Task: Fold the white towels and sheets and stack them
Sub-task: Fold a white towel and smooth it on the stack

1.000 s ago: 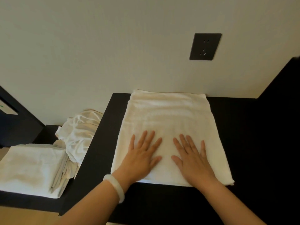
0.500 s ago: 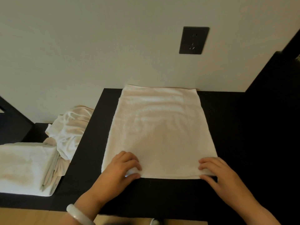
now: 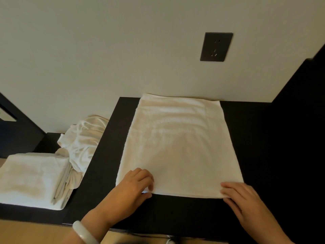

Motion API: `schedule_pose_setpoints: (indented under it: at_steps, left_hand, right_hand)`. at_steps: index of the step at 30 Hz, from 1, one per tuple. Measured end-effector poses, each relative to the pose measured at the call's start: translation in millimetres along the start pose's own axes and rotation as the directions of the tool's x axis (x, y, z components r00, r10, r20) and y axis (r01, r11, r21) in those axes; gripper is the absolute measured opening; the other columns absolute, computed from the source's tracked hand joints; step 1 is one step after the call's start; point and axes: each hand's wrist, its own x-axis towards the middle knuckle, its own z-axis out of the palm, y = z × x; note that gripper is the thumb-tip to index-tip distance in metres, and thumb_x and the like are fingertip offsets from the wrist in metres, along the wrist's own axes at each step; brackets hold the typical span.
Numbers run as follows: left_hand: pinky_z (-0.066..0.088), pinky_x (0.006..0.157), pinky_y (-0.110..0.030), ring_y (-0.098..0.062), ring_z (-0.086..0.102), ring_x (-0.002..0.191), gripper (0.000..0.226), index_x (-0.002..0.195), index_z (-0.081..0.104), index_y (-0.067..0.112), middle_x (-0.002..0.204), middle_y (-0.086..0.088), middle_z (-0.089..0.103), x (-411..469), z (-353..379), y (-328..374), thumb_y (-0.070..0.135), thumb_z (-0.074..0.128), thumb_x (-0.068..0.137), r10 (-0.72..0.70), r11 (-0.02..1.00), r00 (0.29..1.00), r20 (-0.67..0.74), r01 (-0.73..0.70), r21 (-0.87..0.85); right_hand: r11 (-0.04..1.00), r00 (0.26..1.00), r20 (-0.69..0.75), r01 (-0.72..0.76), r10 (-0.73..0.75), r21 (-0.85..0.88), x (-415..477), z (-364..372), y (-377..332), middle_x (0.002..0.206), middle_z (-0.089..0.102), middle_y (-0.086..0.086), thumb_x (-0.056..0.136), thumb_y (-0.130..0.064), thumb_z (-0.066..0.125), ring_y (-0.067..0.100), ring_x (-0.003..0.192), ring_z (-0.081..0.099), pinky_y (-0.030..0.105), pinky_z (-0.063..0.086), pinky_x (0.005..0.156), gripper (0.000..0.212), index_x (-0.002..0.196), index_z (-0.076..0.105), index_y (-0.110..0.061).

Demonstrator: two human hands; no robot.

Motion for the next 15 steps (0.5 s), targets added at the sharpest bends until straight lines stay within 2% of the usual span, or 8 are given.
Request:
schedule_pose_setpoints:
  at_steps: [3,6,11,15]
  left_hand:
    - [0.021,0.109,-0.008,0.009,0.032,0.123,0.030,0.118,0.052,0.046,0.126,0.032,0.036,-5,-1,-6,0.056,0.042,0.092,-0.027,1.000,0.999,-0.027,0.027,0.004]
    - [0.028,0.109,-0.016,0.004,0.039,0.120,0.029,0.116,0.058,0.044,0.125,0.025,0.046,-9,-5,-13,0.053,0.044,0.093,0.005,0.996,0.997,-0.081,0.002,0.090]
    - [0.043,0.101,-0.021,0.000,0.051,0.111,0.023,0.111,0.062,0.040,0.118,0.019,0.056,-10,-10,-14,0.045,0.046,0.094,0.074,0.975,0.989,-0.126,-0.045,0.216]
    - [0.048,0.097,-0.022,-0.001,0.055,0.107,0.022,0.110,0.062,0.039,0.116,0.018,0.057,-8,-13,-11,0.038,0.052,0.091,0.099,0.965,0.987,-0.130,-0.063,0.255]
  right_hand:
    - [0.998,0.997,0.075,-0.036,0.033,0.042,1,-5,5,0.116,0.053,-0.024,0.064,-0.026,0.091,0.002,0.103,0.057,0.027,0.045,0.091,0.051,0.108,0.067,-0.033]
    - [0.999,0.995,0.090,-0.035,0.033,0.031,4,-13,11,0.118,0.052,-0.027,0.065,-0.029,0.089,0.001,0.105,0.055,0.027,0.044,0.093,0.049,0.109,0.067,-0.037]
    - [0.999,0.996,0.082,0.032,-0.033,0.012,9,-17,11,0.112,0.065,-0.016,0.058,-0.022,0.094,0.003,0.101,0.059,0.030,0.049,0.090,0.052,0.104,0.071,-0.030]
    - [0.995,0.997,0.063,0.056,-0.051,-0.079,12,-16,5,0.102,0.069,-0.008,0.048,-0.011,0.096,0.009,0.089,0.065,0.027,0.049,0.086,0.057,0.099,0.073,-0.022]
